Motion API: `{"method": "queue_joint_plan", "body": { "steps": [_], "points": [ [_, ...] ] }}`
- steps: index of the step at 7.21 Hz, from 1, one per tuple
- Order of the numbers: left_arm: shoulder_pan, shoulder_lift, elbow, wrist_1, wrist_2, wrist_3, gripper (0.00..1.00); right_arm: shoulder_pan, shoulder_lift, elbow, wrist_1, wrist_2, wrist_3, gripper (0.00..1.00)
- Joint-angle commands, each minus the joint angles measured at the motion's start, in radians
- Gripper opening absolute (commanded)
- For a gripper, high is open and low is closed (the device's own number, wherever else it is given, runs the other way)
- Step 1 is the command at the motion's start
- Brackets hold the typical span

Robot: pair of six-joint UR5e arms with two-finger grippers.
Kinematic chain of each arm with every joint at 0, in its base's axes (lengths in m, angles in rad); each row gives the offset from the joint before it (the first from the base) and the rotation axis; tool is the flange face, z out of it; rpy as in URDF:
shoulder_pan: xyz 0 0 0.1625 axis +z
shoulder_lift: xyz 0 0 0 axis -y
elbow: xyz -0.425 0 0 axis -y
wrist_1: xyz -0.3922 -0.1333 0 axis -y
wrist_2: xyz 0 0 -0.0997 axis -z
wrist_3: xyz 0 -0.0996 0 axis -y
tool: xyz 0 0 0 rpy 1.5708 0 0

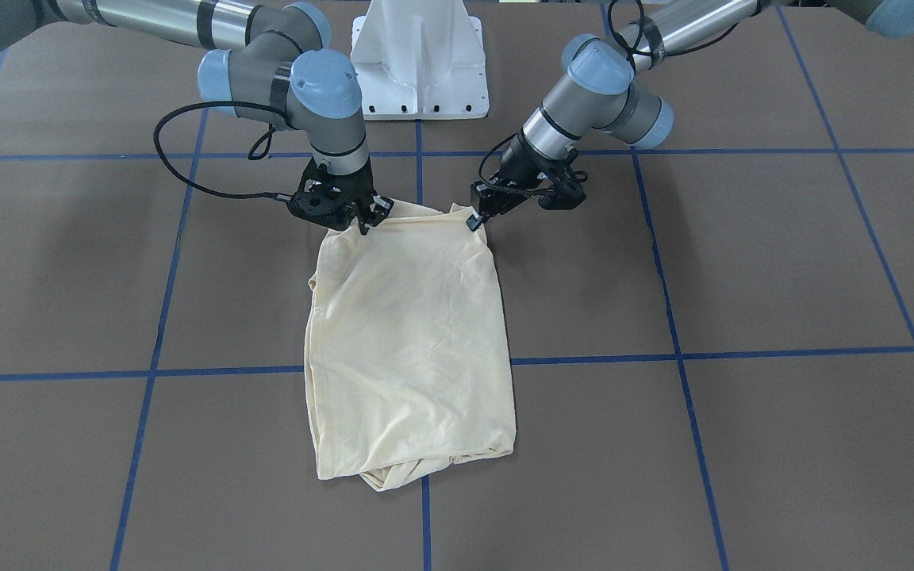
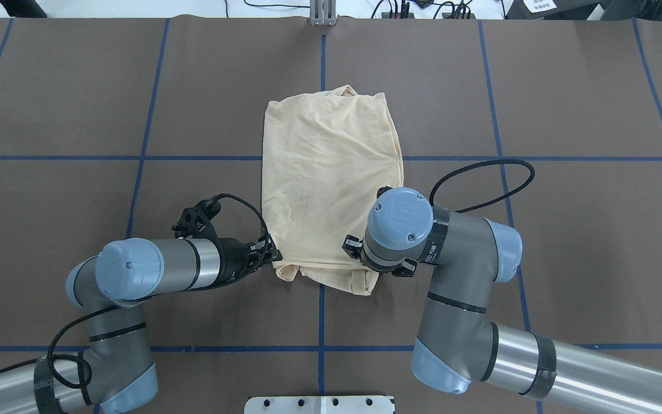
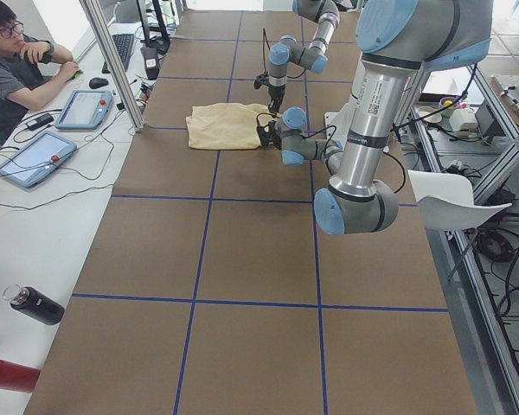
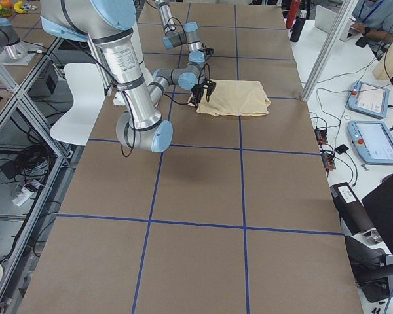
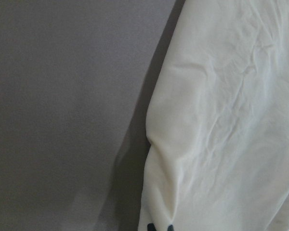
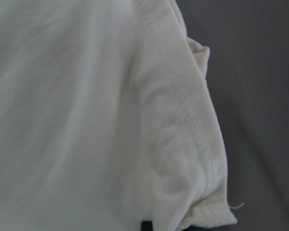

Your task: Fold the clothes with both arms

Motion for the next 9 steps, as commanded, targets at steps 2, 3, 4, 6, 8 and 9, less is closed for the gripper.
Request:
{"method": "queue_joint_plan", "body": {
  "steps": [2, 3, 4, 6, 8, 9],
  "points": [
    [0.000, 0.000, -0.001, 0.000, -0.001, 0.000, 0.00, 0.003, -0.011, 0.020, 0.000, 0.003, 0.000, 0.00],
    [0.000, 0.002, -0.012, 0.002, -0.003, 0.000, 0.00, 0.004, -0.043, 0.065, 0.002, 0.007, 0.000, 0.00],
    [0.002, 0.000, -0.015, 0.002, -0.003, 0.000, 0.00, -0.003, -0.074, 0.114, 0.002, 0.010, 0.000, 0.00],
    [0.040, 0.005, -0.055, 0.014, 0.002, 0.000, 0.00, -0.034, -0.075, 0.142, 0.002, 0.032, 0.000, 0.00],
    [0.121, 0.105, -0.192, 0.031, 0.003, -0.002, 0.00, -0.071, -0.119, 0.203, 0.003, 0.096, 0.000, 0.00],
    [0.155, 0.151, -0.249, 0.032, 0.006, -0.003, 0.00, -0.083, -0.175, 0.272, 0.005, 0.140, 0.000, 0.00]
  ]
}}
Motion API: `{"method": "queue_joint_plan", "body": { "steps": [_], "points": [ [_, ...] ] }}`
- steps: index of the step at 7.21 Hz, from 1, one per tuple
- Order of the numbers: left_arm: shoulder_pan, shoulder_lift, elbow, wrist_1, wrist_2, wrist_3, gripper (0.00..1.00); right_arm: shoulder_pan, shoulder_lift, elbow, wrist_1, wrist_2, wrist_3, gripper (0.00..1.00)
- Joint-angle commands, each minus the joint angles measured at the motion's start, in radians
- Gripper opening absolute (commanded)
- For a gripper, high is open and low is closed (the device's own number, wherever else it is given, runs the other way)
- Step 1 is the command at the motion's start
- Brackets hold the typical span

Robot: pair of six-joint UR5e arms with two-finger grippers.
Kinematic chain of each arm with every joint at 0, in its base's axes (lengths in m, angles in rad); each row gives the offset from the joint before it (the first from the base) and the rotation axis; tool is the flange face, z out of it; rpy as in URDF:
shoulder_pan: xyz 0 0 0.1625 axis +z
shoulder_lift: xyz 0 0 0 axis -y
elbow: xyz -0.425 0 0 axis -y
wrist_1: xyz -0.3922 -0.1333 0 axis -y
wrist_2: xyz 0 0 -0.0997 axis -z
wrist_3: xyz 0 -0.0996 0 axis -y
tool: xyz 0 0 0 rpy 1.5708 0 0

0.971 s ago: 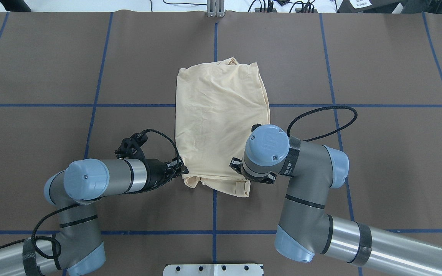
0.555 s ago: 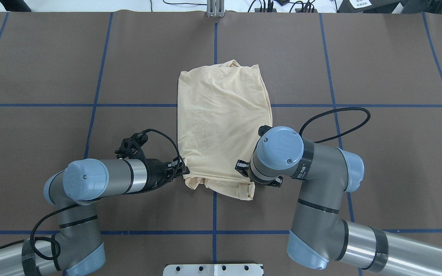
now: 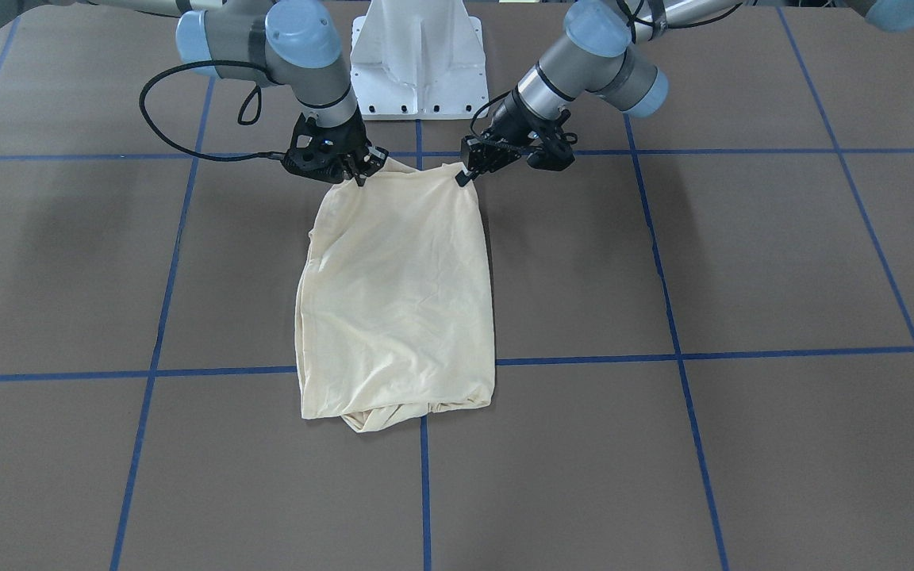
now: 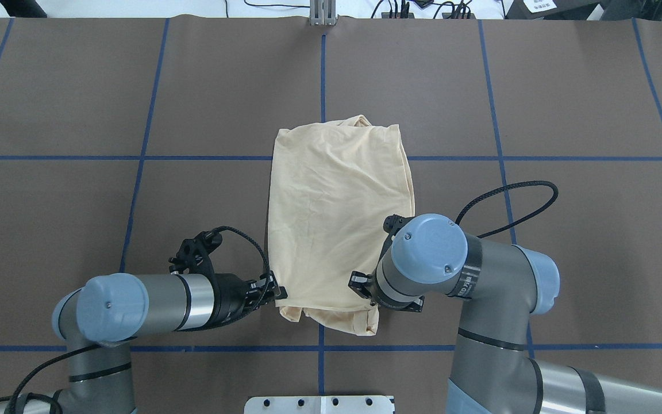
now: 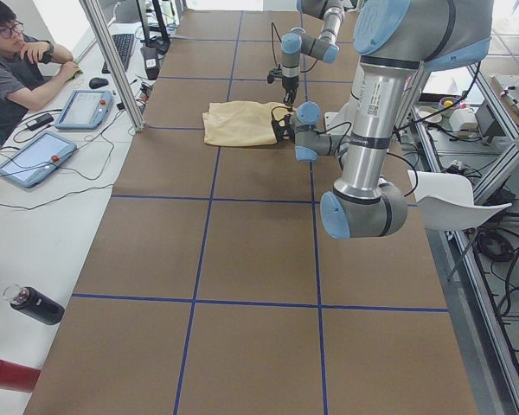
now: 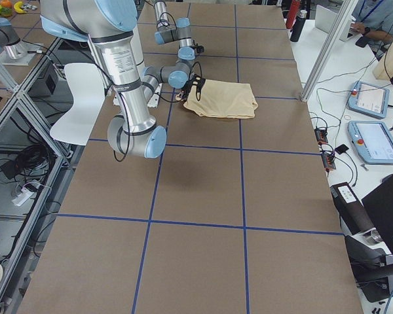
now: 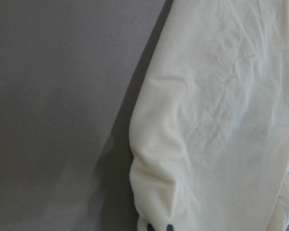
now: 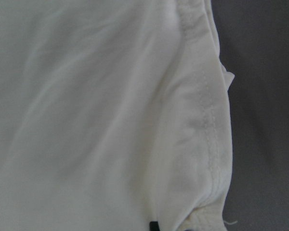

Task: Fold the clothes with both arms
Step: 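Lift the near edge with both grippers and fold it away from the robot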

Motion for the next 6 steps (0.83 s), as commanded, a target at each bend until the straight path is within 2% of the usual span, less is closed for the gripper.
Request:
{"method": "queue_joint_plan", "body": {
  "steps": [1, 3, 6],
  "points": [
    [0.074, 0.071, -0.086, 0.005, 0.003, -0.032, 0.00, -0.028, -0.083, 0.098, 0.003, 0.068, 0.000, 0.00],
    [0.093, 0.056, -0.089, 0.005, 0.000, -0.051, 0.00, -0.034, -0.063, 0.099, 0.008, 0.089, -0.002, 0.00],
    [0.038, 0.047, -0.138, 0.005, -0.023, -0.039, 0.00, 0.064, -0.015, 0.096, 0.009, 0.091, -0.003, 0.00]
  ]
}}
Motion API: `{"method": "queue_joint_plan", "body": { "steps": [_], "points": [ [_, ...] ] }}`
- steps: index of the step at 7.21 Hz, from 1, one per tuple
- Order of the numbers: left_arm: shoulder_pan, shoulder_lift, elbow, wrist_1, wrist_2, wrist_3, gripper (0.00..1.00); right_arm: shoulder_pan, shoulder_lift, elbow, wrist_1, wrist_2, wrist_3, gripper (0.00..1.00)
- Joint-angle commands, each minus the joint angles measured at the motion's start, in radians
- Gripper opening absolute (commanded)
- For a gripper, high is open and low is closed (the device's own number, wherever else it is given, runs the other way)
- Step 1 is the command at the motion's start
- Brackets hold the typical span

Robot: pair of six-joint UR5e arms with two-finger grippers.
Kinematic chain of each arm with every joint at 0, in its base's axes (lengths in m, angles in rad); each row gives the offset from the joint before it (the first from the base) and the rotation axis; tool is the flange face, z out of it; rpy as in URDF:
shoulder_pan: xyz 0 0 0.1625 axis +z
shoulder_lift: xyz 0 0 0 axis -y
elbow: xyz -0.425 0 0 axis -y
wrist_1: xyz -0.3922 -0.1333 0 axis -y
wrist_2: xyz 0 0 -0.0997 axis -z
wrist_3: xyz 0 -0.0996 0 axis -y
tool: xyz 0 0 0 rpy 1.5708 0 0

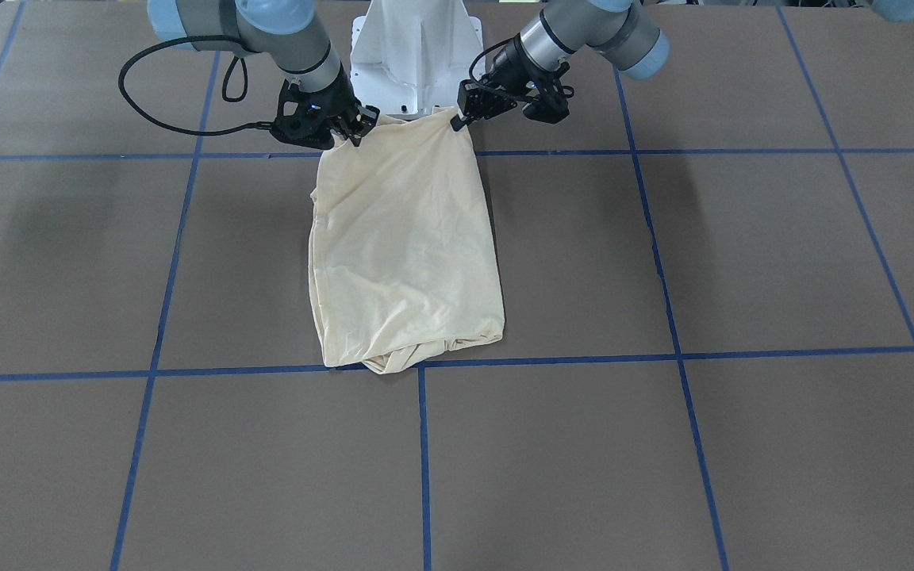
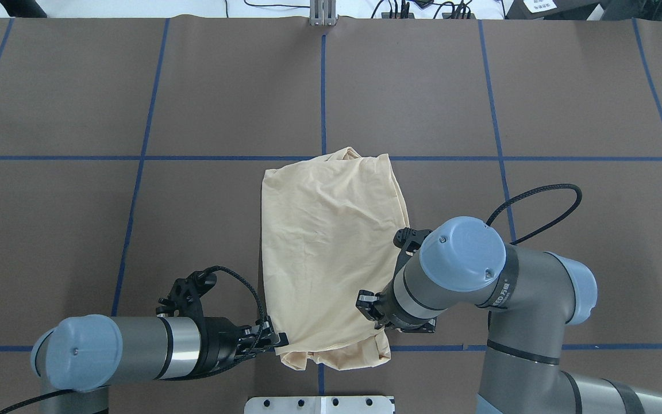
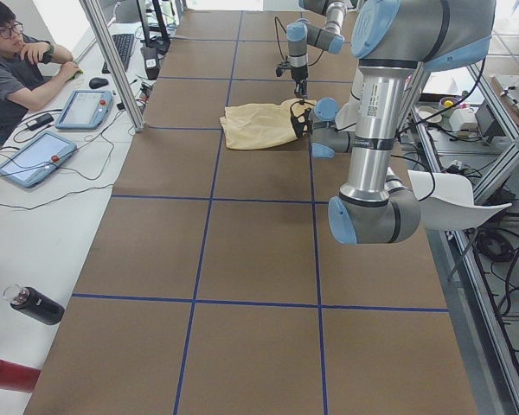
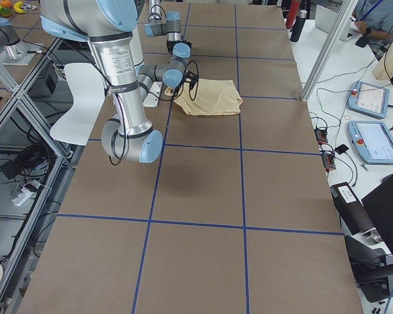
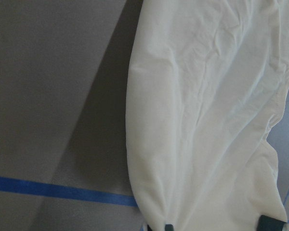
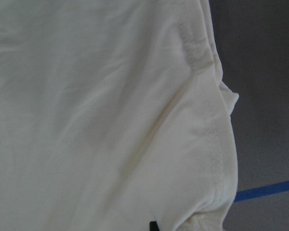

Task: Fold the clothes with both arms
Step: 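Lift the near edge with both grippers and fold it away from the robot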

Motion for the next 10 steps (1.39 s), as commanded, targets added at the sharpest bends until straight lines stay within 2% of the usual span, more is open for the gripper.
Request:
{"method": "queue_joint_plan", "body": {
  "steps": [1, 3, 4, 7, 10],
  "points": [
    [-0.103, -0.004, -0.020, 0.000, -0.064, 0.012, 0.00, 0.087, 0.027, -0.001, 0.000, 0.003, -0.036, 0.00],
    [-0.231, -0.054, 0.010, 0.003, -0.133, 0.017, 0.00, 0.183, 0.046, -0.007, 0.000, 0.001, -0.095, 0.00],
    [-0.272, -0.102, 0.050, 0.006, -0.135, 0.038, 0.00, 0.222, 0.069, -0.016, -0.001, -0.002, -0.098, 0.00],
    [-0.383, -0.220, 0.226, 0.034, -0.156, 0.094, 0.00, 0.305, 0.171, -0.160, 0.014, -0.012, -0.165, 0.00],
    [-0.428, -0.222, 0.256, 0.034, -0.158, 0.115, 0.00, 0.319, 0.231, -0.402, 0.268, -0.078, -0.172, 0.00]
  ]
}}
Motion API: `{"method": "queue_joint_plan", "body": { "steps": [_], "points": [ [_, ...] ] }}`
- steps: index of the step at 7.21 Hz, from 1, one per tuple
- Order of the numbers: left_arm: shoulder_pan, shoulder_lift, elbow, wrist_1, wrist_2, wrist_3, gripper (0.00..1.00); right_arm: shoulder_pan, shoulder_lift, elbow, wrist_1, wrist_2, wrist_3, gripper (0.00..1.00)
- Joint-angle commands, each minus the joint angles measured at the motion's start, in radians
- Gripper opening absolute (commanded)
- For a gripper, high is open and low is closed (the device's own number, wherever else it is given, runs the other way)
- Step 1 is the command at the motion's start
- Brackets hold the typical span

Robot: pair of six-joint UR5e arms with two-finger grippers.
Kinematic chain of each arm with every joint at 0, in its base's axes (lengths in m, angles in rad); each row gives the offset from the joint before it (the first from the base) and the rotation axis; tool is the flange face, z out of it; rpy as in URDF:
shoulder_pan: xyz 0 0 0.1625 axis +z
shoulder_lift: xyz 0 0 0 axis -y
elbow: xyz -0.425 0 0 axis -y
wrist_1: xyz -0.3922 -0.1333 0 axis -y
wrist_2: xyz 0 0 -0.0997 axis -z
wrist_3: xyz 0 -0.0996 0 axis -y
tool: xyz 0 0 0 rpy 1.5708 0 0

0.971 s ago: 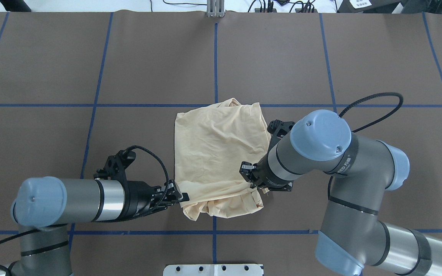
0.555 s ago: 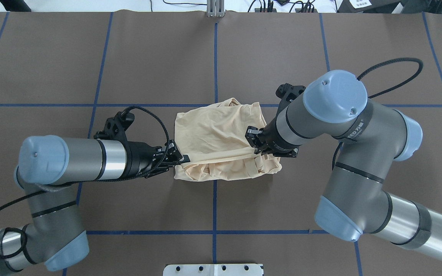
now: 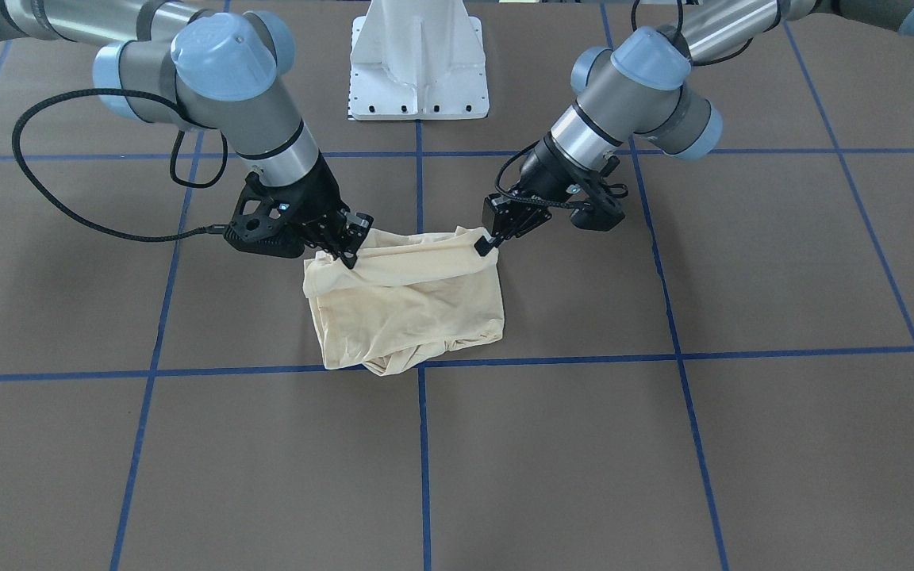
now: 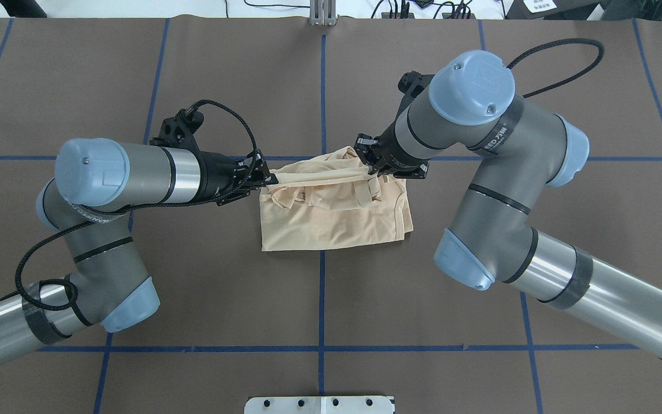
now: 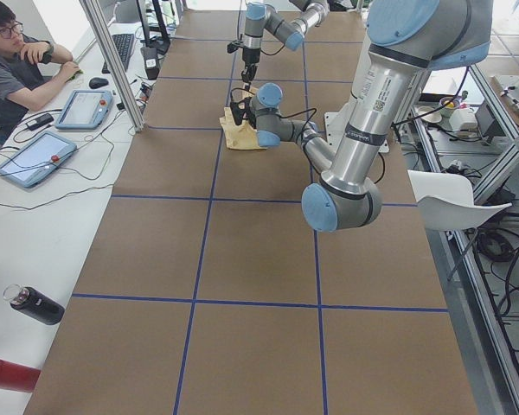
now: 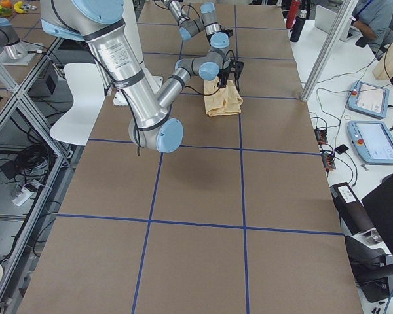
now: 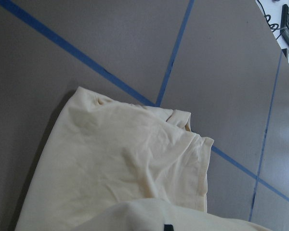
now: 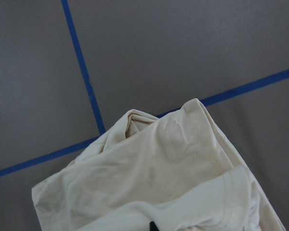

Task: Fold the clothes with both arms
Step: 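Lay the folded edge down and open both grippers, raising them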

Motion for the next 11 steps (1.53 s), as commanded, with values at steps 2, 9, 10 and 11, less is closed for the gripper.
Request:
{"method": "queue_joint_plan", "body": {
  "steps": [2, 9, 10, 11],
  "points": [
    [-0.011, -0.025, 0.072, -0.009, 0.002, -0.005, 0.00, 0.007, 0.044, -0.157, 0.112, -0.042, -0.002, 0.00],
    [-0.105, -0.076, 0.165, -0.003, -0.072, -0.061, 1.00, 0.069, 0.088, -0.214, 0.101, 0.030, -0.029, 1.00],
    [-0.125, -0.045, 0.134, -0.003, -0.106, -0.061, 1.00, 0.065, 0.087, -0.204, 0.098, 0.042, -0.030, 1.00],
    [-0.126, -0.012, 0.079, 0.002, -0.110, -0.061, 1.00, 0.039, 0.074, -0.175, 0.061, 0.038, -0.030, 1.00]
  ]
}}
